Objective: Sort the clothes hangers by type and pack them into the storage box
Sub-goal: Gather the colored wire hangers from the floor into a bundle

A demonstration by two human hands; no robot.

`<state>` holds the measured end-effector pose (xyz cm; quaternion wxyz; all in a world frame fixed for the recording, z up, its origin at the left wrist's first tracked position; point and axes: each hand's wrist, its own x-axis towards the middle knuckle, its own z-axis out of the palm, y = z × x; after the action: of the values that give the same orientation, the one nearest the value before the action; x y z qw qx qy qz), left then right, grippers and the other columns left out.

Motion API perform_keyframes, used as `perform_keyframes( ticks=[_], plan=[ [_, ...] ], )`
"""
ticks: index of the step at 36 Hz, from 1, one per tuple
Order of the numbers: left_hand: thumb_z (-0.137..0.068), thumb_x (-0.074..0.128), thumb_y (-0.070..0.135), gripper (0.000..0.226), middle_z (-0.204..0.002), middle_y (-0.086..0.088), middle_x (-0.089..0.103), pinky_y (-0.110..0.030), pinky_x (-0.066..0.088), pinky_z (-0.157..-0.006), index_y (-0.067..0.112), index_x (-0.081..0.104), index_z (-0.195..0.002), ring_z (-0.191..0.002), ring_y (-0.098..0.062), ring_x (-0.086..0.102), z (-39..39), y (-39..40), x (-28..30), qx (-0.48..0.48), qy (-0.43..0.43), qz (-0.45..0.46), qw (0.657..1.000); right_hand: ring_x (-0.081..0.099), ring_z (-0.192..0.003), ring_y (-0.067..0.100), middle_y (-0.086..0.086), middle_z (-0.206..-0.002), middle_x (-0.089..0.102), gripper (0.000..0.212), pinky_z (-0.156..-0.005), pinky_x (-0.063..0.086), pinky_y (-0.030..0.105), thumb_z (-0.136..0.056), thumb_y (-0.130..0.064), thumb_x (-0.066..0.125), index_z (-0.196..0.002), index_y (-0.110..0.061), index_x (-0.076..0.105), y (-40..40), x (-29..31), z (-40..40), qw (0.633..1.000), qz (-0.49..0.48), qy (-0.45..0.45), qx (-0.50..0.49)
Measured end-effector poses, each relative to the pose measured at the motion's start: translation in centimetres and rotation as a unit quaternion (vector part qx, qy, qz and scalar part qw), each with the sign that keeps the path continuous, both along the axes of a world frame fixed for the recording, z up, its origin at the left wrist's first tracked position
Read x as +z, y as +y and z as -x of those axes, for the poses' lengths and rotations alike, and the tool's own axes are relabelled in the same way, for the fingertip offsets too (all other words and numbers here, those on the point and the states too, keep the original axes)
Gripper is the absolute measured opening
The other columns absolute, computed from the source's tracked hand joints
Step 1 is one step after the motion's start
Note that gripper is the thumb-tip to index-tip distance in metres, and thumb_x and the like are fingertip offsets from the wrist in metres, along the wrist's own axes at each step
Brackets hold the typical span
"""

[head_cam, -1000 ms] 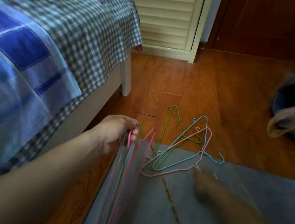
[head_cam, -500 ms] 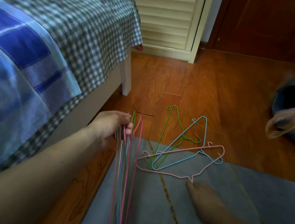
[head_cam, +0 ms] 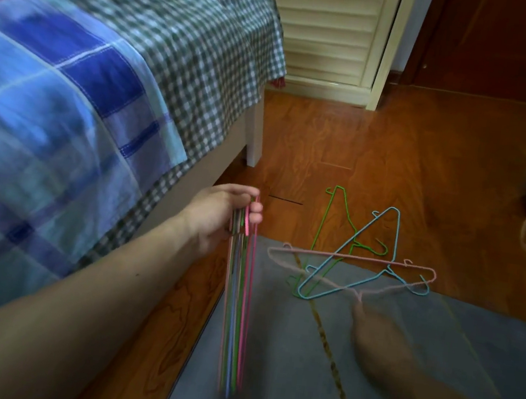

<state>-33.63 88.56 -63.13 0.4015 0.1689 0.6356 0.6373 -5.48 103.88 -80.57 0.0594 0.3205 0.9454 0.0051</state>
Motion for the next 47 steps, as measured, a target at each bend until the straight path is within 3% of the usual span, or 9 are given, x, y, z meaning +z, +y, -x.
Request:
perform_keyframes(
  ticks=[7,15,17,20,24,27,32,38,47],
  plan=[
    [-0.103,0.051,0.005,0.016,-0.082,-0.012,0.071,-0.038,0.053,-0.077,0.009,0.067,-0.106,-0.07,-0.024,0.067,0.3,0.1,0.8,0.031,0.004,-0.042,0.999,0.061,-0.079,0.039,0.012,-0.088,0.063,0.009,-0.063,0.045,0.04,-0.094,-0.011,0.05,-0.093,-0.018,0.057,2.4,12.9,10.5,0.928,-0.003,0.35,-0.126],
    [-0.102,0.049,0.01,0.019,-0.089,-0.015,0.073,-0.053,0.049,-0.1,0.011,0.059,-0.119,-0.079,-0.028,0.07,-0.9,1.9,2.8,0.011,0.002,-0.059,0.998,0.06,-0.049,0.01,0.016,-0.083,0.066,0.012,-0.043,0.045,0.015,-0.095,-0.006,0.057,-0.091,-0.006,0.068,-1.2,22.1,17.5,0.792,0.352,0.487,-0.107],
    [-0.103,0.048,0.016,0.023,-0.095,-0.013,0.072,-0.044,0.054,-0.088,0.009,0.059,-0.122,-0.079,-0.024,0.069,-1.3,2.2,2.9,0.007,0.009,-0.058,0.998,0.063,-0.055,0.007,0.025,-0.09,0.066,0.014,-0.053,0.054,0.017,-0.096,-0.008,0.057,-0.093,0.0,0.068,-2.9,22.0,18.2,0.781,0.401,0.473,-0.079],
    [-0.103,0.045,0.024,0.03,-0.097,-0.011,0.07,-0.029,0.052,-0.067,0.009,0.069,-0.113,-0.076,-0.016,0.067,-1.8,2.1,2.8,-0.01,0.011,-0.057,0.998,0.069,-0.086,0.024,0.019,-0.099,0.072,0.017,-0.079,0.058,0.041,-0.092,-0.018,0.058,-0.087,-0.013,0.074,-3.9,20.7,18.9,0.855,0.313,0.412,-0.028],
    [-0.105,0.04,0.036,0.042,-0.097,-0.01,0.071,-0.034,0.05,-0.073,0.011,0.07,-0.119,-0.081,-0.019,0.067,-1.4,1.6,2.1,-0.012,-0.049,-0.056,0.997,0.062,-0.108,0.029,0.01,-0.113,0.069,0.027,-0.088,0.048,0.034,-0.099,-0.024,0.049,-0.118,-0.016,0.066,-4.8,20.6,17.9,0.929,0.138,0.327,0.105],
    [-0.101,0.046,0.033,0.031,-0.084,-0.008,0.068,-0.032,0.049,-0.068,0.013,0.07,-0.1,-0.069,-0.019,0.063,-1.1,1.6,1.6,0.009,-0.088,-0.035,0.996,0.065,-0.098,0.037,0.011,-0.106,0.071,0.029,-0.08,0.053,0.044,-0.098,-0.028,0.047,-0.121,-0.019,0.062,-5.3,20.2,16.9,0.93,0.043,0.336,0.143],
    [-0.095,0.057,0.014,0.024,-0.079,-0.006,0.065,-0.035,0.053,-0.065,0.008,0.059,-0.118,-0.062,-0.018,0.06,0.1,1.8,0.0,0.071,-0.149,0.001,0.986,0.065,-0.083,0.039,0.014,-0.089,0.071,0.022,-0.064,0.046,0.039,-0.089,-0.017,0.05,-0.104,-0.019,0.066,-3.1,16.0,16.3,0.914,0.066,0.4,-0.006],
    [-0.095,0.058,0.011,0.017,-0.079,-0.007,0.07,-0.037,0.052,-0.078,0.007,0.065,-0.109,-0.067,-0.02,0.065,0.7,1.5,-1.5,0.085,-0.094,0.037,0.991,0.044,-0.135,0.038,0.017,-0.146,0.043,0.06,-0.109,0.038,0.039,-0.09,-0.025,0.055,-0.145,-0.012,0.037,0.2,2.5,12.9,0.971,0.235,-0.021,-0.031],
    [-0.09,0.052,0.014,0.039,-0.081,-0.007,0.065,-0.038,0.054,-0.077,0.0,0.061,-0.126,-0.07,-0.019,0.065,1.9,-0.7,-2.5,0.039,-0.062,0.069,0.995,0.01,-0.151,0.038,0.006,-0.166,0.011,0.081,-0.123,0.017,0.045,-0.093,-0.03,0.049,-0.159,-0.016,0.004,1.2,-1.5,9.6,0.955,0.228,-0.184,-0.036]
  ],
)
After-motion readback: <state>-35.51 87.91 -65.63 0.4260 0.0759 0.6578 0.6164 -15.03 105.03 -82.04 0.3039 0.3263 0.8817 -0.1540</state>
